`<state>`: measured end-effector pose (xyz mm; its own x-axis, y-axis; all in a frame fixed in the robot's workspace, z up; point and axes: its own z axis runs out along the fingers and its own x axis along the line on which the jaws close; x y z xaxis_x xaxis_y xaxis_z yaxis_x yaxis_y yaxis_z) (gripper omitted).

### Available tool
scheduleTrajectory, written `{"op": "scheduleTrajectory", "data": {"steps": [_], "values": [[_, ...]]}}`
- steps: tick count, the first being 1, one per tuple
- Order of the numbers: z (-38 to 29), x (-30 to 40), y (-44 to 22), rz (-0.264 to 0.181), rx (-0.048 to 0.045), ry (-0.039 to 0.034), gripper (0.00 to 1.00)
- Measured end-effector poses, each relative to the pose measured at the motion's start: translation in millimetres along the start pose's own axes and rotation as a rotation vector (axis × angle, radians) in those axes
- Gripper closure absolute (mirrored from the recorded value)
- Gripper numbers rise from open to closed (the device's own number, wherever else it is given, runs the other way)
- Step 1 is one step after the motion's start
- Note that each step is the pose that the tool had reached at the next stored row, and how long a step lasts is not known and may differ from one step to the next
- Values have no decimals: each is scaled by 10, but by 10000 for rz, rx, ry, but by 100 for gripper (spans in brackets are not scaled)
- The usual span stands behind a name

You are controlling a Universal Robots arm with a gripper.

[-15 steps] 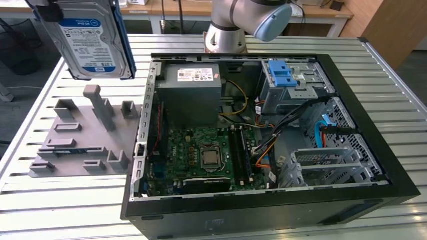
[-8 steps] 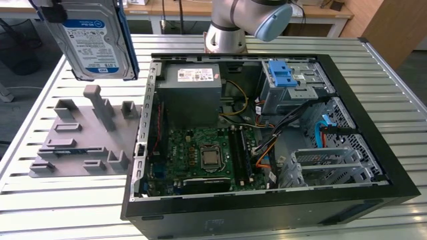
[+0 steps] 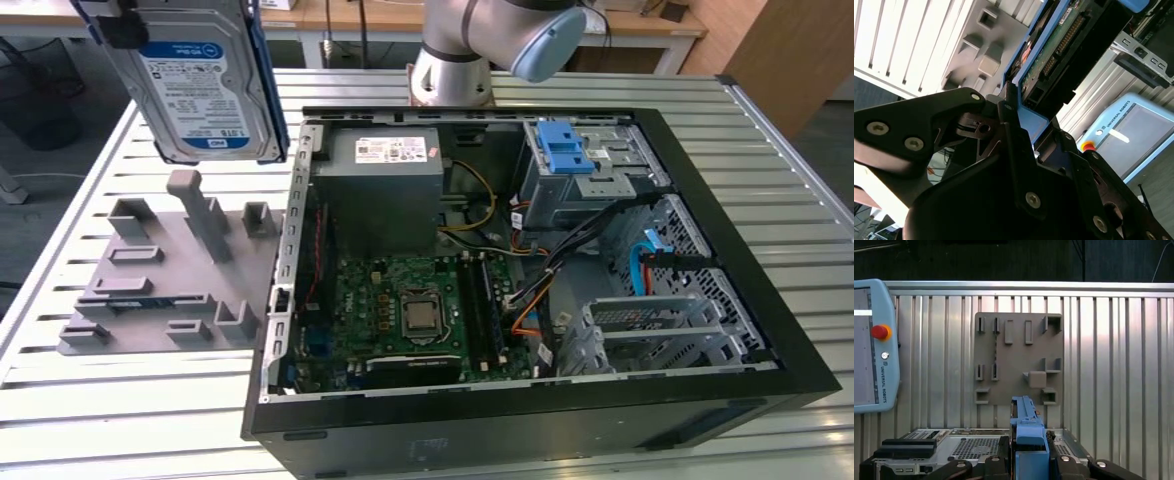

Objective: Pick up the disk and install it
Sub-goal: 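Pick up the disk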

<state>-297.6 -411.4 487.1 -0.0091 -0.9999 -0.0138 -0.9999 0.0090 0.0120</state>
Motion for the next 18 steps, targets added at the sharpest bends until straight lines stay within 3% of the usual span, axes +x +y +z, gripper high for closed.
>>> {"op": "scheduleTrajectory", "data": {"steps": [18], "values": [[-3, 57, -172, 0, 0, 0, 64]]}}
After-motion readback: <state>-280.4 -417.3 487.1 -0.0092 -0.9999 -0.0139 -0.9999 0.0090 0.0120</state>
